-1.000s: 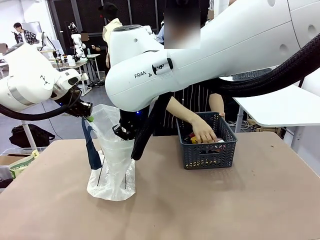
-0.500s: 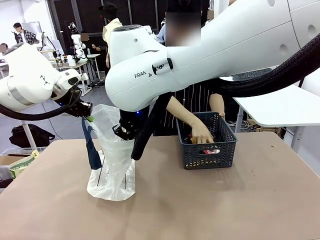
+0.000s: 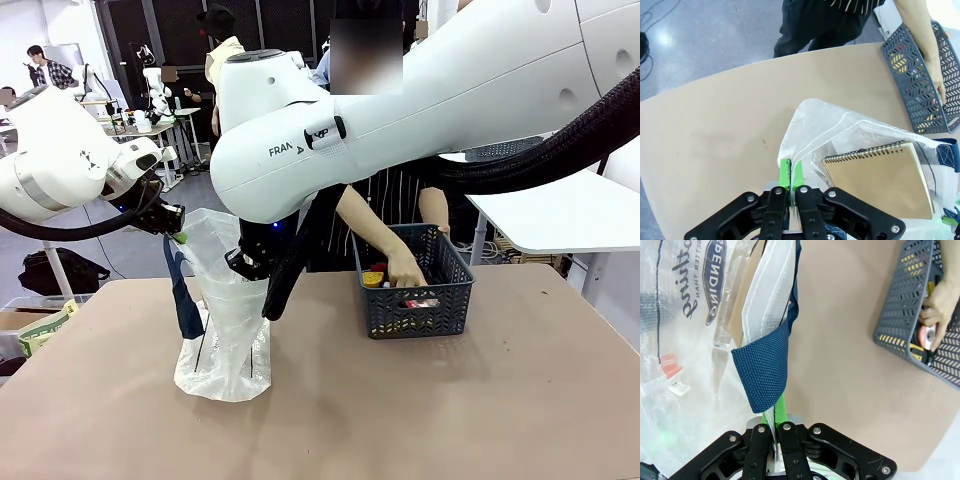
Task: Transfer purchased items from the store into the shopping bag.
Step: Move the Reusable shopping bag to the right side of the table.
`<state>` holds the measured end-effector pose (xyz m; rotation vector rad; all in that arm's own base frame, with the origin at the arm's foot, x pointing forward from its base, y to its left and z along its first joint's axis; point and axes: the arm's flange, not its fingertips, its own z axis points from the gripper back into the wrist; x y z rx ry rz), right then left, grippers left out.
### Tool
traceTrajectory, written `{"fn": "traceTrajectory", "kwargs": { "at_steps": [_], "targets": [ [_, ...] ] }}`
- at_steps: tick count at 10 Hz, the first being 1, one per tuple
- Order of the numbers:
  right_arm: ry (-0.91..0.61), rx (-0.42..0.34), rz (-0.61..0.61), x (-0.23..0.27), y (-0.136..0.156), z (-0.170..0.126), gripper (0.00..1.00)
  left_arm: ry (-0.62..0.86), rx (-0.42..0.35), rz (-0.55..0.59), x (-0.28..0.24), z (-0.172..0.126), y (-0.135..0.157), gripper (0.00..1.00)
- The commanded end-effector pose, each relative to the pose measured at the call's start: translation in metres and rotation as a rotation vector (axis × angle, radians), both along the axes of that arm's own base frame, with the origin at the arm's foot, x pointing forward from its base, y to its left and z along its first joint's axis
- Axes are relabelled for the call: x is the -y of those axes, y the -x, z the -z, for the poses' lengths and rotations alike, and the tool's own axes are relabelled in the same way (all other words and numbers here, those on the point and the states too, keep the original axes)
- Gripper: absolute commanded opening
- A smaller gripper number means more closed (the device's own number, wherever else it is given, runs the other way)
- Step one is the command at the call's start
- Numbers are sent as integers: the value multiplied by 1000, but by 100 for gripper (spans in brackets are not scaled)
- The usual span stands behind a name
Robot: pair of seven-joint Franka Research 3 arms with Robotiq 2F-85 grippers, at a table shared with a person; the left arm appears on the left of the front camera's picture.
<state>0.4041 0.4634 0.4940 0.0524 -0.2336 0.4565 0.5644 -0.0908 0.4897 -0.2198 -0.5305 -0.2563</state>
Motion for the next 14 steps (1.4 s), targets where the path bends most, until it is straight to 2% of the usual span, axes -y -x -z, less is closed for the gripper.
{"fn": "traceTrajectory", "kwargs": {
  "at_steps": [1, 14],
  "targets": [
    [-6, 3, -13, 0, 0, -1, 0, 10, 2, -12, -3, -2, 3, 0],
    [-6, 3, -13, 0, 0, -1, 0, 10, 2, -12, -3, -2, 3, 0]
  ]
}}
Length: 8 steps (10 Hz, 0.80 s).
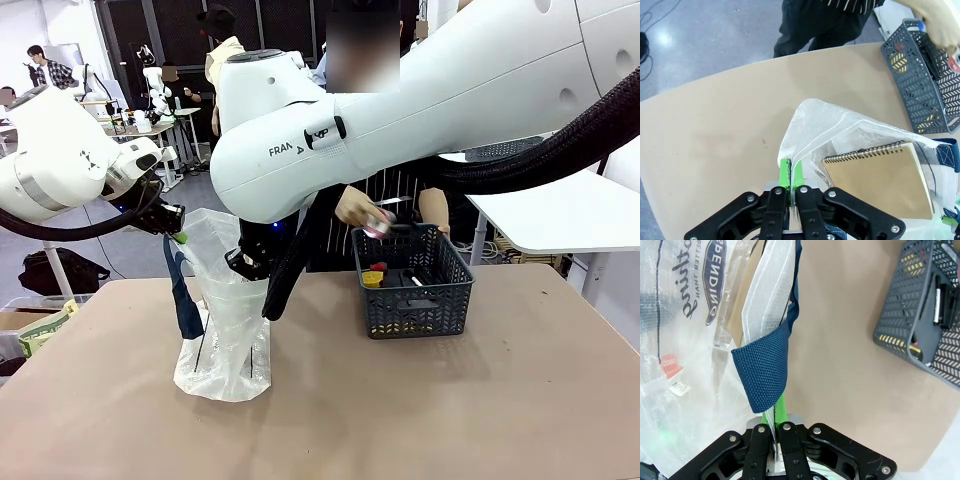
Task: Transfer purchased items from the store into the shopping bag.
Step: Move the Reusable shopping bag to the right side of the table.
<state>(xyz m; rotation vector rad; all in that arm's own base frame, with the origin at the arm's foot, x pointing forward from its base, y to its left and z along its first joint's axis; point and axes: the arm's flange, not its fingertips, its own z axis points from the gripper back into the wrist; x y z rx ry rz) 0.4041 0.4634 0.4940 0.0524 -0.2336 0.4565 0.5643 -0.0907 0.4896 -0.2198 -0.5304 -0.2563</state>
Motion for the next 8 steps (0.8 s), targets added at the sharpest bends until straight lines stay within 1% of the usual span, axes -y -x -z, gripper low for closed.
{"fn": "traceTrajectory", "kwargs": {
  "at_steps": [1, 8],
  "targets": [
    [-6, 3, -13, 0, 0, -1, 0, 10, 2, -12, -3, -2, 3, 0],
    [-6, 3, -13, 0, 0, -1, 0, 10, 2, -12, -3, -2, 3, 0]
  ]
}}
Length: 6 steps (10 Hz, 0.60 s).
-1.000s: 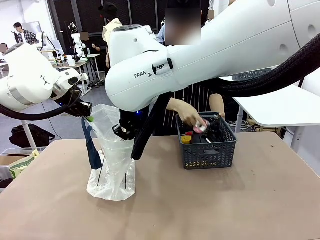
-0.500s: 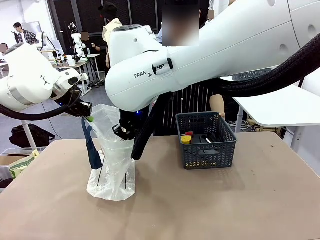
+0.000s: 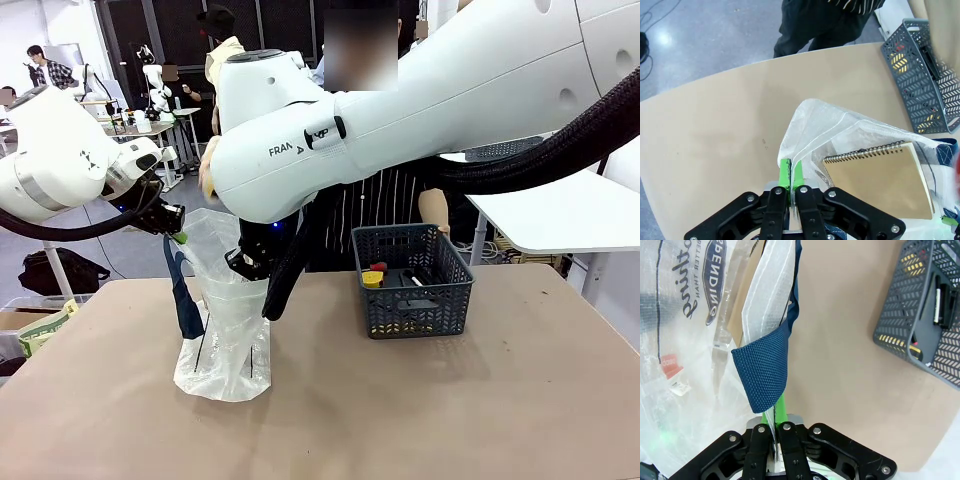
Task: Transfer purchased items from the store into the shopping bag.
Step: Move the Reusable shopping bag to the right side of the table.
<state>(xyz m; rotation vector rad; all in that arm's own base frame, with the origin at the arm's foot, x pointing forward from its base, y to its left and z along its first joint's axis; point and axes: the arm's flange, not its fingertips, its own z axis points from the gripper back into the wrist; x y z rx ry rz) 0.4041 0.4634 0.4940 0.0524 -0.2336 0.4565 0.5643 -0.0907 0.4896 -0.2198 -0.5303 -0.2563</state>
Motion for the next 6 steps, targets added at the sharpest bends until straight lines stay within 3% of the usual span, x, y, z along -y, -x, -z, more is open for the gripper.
{"fn": "traceTrajectory", "kwargs": {
  "at_steps": [1, 6],
  "targets": [
    [-6, 3, -13, 0, 0, -1, 0, 10, 2, -12, -3, -2, 3, 0],
    [-6, 3, -13, 0, 0, -1, 0, 10, 2, -12, -3, -2, 3, 0]
  ]
}}
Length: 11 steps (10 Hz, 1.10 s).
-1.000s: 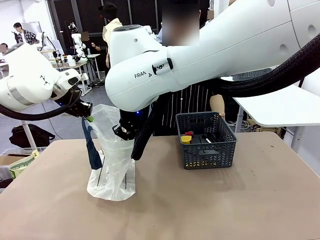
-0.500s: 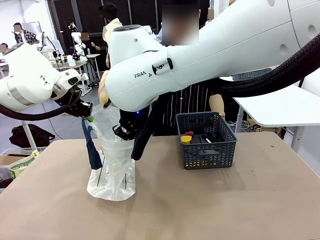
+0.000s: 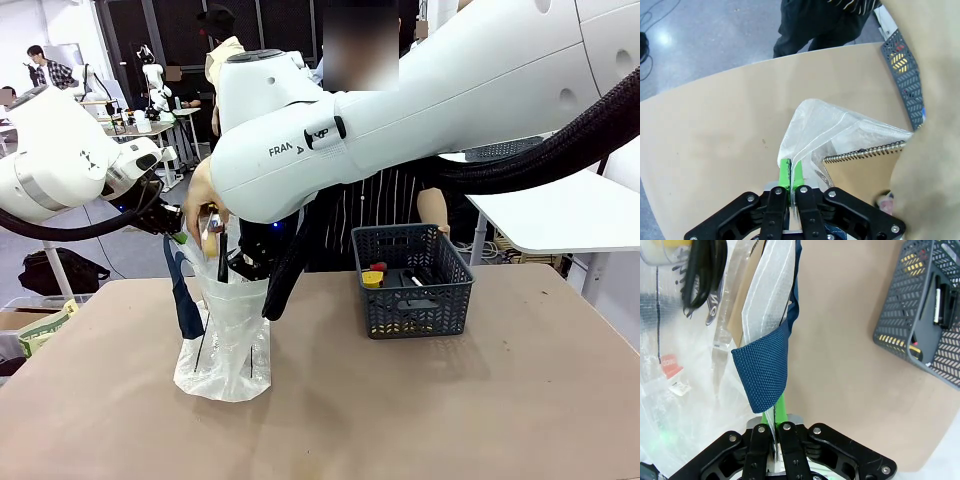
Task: Transfer purchased items from the store into the shopping bag.
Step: Move the Reusable shopping bag to the right side of the table.
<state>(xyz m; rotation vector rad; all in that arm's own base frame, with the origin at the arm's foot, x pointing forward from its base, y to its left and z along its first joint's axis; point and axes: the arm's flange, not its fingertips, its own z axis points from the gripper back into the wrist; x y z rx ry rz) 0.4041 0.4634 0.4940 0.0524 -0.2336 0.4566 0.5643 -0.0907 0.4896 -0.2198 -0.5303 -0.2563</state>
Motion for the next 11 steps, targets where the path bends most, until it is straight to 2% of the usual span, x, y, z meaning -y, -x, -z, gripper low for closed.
{"fn": "traceTrajectory", "kwargs": {
  "at_steps": [1, 11],
  "targets": [
    [-6, 3, -13, 0, 0, -1, 0, 10, 2, -12, -3, -2, 3, 0],
    [-6, 3, -13, 0, 0, -1, 0, 10, 2, -12, -3, -2, 3, 0]
  ]
}}
